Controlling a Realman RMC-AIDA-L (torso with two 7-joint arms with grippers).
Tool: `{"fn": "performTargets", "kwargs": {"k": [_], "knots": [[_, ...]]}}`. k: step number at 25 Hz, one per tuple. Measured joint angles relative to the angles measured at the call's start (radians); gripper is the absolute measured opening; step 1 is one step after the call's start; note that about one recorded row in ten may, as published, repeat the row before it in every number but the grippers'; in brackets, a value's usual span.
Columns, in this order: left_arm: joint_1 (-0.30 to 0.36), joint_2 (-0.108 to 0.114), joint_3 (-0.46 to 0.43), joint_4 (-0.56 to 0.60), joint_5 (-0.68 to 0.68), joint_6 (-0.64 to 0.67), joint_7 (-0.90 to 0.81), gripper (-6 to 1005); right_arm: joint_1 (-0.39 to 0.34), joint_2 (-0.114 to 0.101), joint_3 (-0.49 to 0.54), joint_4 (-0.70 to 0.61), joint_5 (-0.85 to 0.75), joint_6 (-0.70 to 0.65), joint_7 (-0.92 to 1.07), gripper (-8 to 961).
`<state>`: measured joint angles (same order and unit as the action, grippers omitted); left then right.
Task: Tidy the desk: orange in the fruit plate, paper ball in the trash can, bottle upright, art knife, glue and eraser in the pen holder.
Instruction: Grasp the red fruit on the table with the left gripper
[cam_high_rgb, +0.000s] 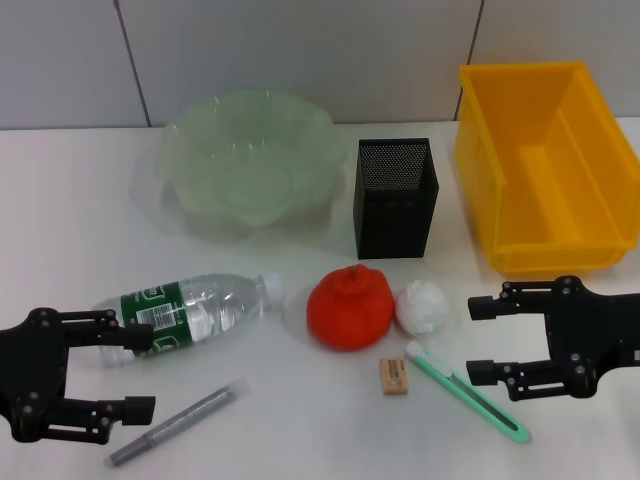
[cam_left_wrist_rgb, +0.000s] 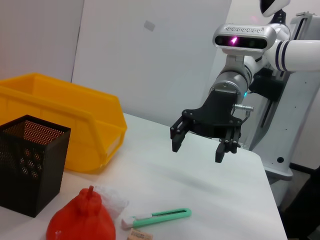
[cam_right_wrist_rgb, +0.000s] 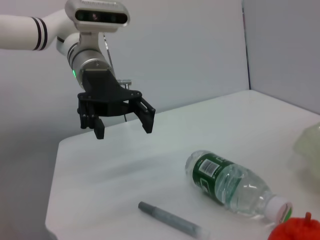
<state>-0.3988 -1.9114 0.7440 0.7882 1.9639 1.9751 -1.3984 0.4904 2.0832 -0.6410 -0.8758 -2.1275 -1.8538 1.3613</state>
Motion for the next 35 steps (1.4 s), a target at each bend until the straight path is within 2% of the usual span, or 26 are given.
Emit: {"fn": "performTargets", "kwargs": {"k": [12, 17, 22, 23, 24, 25, 28, 29, 30, 32, 34, 35], "knots": [[-0.015, -0.004, 0.0, 0.006, 0.0, -0.006, -0.004, 798, -0.017, -0.002, 0.012, 0.018, 0.022, 0.007, -0.025, 742], [-0.026, -0.013, 0.001, 0.028, 0.001, -0.033, -0.014, 794, -0.058, -0.007, 0.014, 0.01, 0.047, -0.006, -0.028, 743], [-0.047, -0.047, 0.006, 0.097, 0.031, -0.084, -0.05, 789, -0.113, -0.012, 0.014, -0.004, 0.067, -0.034, -0.039, 743], [-0.054, -0.057, 0.004, 0.122, 0.043, -0.093, -0.059, 788, -0.122, -0.013, 0.014, -0.006, 0.069, -0.037, -0.039, 742], [-0.064, -0.077, 0.003, 0.162, 0.057, -0.104, -0.074, 787, -0.138, -0.014, 0.014, -0.006, 0.071, -0.04, -0.039, 742], [-0.064, -0.077, 0.003, 0.162, 0.057, -0.104, -0.074, 786, -0.138, -0.014, 0.014, -0.006, 0.071, -0.04, -0.039, 742], [-0.084, -0.11, 0.008, 0.239, 0.079, -0.121, -0.1, 783, -0.156, -0.015, 0.017, -0.006, 0.072, -0.041, -0.039, 742], [-0.104, -0.133, 0.01, 0.277, 0.1, -0.131, -0.118, 782, -0.167, -0.014, 0.018, -0.006, 0.072, -0.041, -0.039, 742], [-0.104, -0.133, 0.01, 0.277, 0.1, -0.131, -0.118, 780, -0.167, -0.014, 0.018, -0.006, 0.072, -0.041, -0.039, 742], [-0.131, -0.148, 0.01, 0.287, 0.123, -0.142, -0.131, 778, -0.177, -0.013, 0.02, -0.006, 0.072, -0.041, -0.039, 743], [-0.173, -0.156, 0.031, 0.243, 0.14, -0.186, -0.134, 776, -0.185, -0.012, 0.024, -0.006, 0.072, -0.052, -0.039, 743], [-0.173, -0.156, 0.031, 0.243, 0.14, -0.186, -0.134, 775, -0.185, -0.012, 0.024, -0.006, 0.072, -0.052, -0.039, 743]]}}
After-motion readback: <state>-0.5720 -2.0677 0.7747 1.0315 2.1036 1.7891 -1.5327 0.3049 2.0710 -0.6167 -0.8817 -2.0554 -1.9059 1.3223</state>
